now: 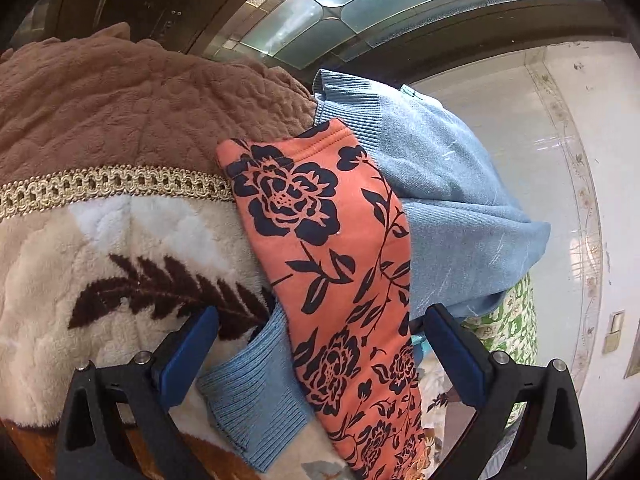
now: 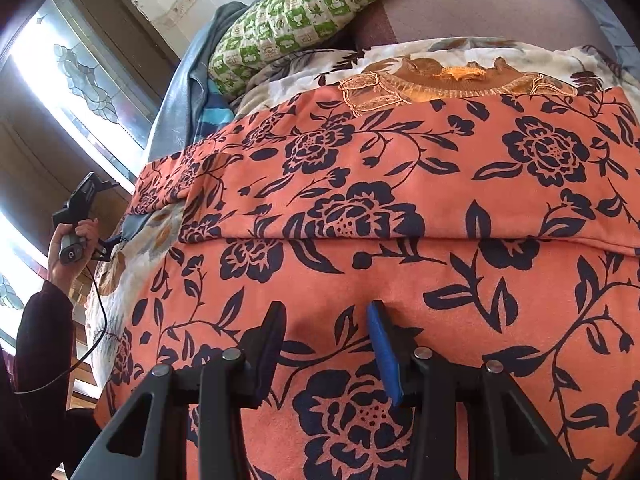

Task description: Fold small clothes

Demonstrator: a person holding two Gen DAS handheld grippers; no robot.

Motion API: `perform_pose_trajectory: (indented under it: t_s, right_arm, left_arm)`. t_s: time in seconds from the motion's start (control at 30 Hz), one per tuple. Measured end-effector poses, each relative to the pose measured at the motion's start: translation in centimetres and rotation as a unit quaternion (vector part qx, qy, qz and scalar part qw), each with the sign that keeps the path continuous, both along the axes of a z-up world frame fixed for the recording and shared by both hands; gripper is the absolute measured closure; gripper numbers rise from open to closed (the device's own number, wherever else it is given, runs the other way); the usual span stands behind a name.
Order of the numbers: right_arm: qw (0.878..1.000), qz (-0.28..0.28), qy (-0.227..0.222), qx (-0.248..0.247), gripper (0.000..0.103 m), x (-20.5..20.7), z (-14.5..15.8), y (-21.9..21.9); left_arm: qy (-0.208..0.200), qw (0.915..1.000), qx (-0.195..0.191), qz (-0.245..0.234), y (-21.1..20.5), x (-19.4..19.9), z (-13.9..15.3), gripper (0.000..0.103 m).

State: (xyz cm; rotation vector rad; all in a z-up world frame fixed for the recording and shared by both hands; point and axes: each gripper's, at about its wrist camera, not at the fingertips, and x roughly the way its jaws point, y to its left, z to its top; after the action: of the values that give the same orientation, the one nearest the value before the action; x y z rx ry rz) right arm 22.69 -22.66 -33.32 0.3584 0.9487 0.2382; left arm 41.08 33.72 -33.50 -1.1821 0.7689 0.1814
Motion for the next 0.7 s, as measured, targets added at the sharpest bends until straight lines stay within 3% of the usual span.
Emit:
perform_pose_trajectory:
  t_s: [0.13,0.23,0.53,0.67,0.7]
  right_arm:
    - [1.000,0.000,-0.009,-0.016,0.056,-0.1,-0.1,0.5]
    - [1.000,0.000,-0.016,-0.013,0.056,-0.2,-0.2,0.4]
    - [1.000,-0.004,-0.021,0.013,0.056,-0.3,-0.5,-0.2]
    - [0.999,-0.007,-0.022,0.031,0.056,-0.4,-0.7,-0.6]
    - [0.999,-0.007,-0.022,0.033,0.056,-0.4,-0.7,-0.7]
  left_arm:
    - [-0.018,0.9997,-0.013,0.002,0.6,0.2,-0.4,0.006]
    - [-0.042,0.9983,-0.036,-0.018,0.9,1.1,-0.7,0.028]
    - [-0.052,0.9982,-0.025,-0.017,1.4,3.6,-1.4,0.034]
    - [-0.033,0.9994,-0.004,0.009,1.9,2.7,-1.6,0.072]
    - [-0.030,0.9995,0.003,0.013,2.0,2.6,-1.7,0.078]
